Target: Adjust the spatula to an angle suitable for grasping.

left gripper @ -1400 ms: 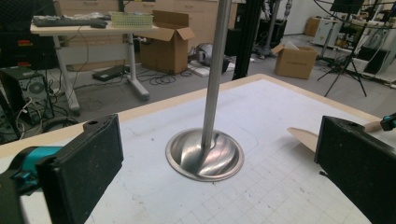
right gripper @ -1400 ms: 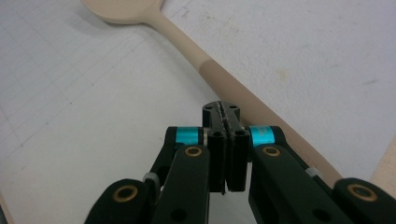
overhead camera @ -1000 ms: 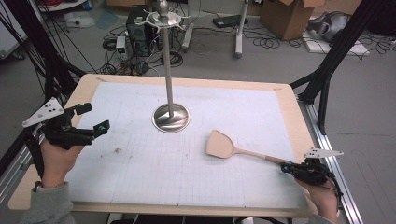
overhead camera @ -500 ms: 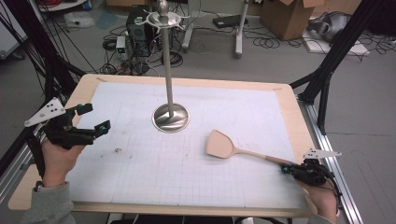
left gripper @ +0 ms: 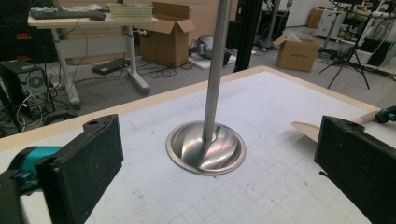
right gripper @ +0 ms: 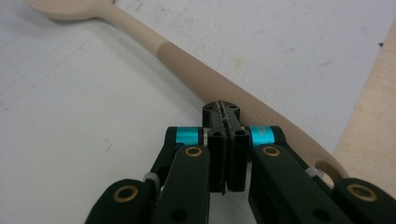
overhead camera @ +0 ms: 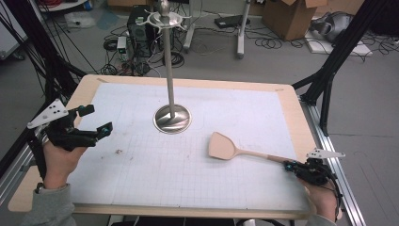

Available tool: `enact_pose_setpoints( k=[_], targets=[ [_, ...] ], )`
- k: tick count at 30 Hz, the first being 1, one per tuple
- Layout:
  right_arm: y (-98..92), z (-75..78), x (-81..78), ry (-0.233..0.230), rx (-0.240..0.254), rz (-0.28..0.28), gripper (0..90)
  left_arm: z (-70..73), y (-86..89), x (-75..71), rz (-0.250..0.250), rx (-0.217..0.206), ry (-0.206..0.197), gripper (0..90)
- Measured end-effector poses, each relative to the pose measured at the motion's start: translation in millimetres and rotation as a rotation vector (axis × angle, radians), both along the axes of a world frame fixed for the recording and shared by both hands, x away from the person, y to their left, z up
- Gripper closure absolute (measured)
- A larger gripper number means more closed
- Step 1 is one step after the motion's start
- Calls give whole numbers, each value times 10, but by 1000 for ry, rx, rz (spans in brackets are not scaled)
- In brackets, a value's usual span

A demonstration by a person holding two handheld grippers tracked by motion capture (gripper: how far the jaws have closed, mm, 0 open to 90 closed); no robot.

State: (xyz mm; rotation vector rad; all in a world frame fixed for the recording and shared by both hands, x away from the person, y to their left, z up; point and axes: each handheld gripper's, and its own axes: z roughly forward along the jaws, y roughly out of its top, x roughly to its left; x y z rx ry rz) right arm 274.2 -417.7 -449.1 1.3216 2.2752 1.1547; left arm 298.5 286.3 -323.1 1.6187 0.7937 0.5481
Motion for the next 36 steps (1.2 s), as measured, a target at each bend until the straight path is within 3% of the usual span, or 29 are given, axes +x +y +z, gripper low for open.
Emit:
enact_pose_setpoints(
  k=[12, 18, 28, 32, 36],
  targets=[
    [14, -26, 117, -44, -21, -60, 900, -45, 58, -28, 37, 19, 19, 17],
    [66, 18, 213, -6, -36, -114, 900, -48, 122, -69, 69, 24, 22, 17],
    [122, 47, 321, 6, -68, -155, 900, -66, 206, -115, 95, 34, 29, 17],
    [177, 73, 393, 8, -110, -172, 900, -76, 231, -136, 102, 39, 32, 17],
    [199, 71, 460, 2, -112, -185, 900, -95, 264, -150, 115, 41, 39, 17]
  ],
)
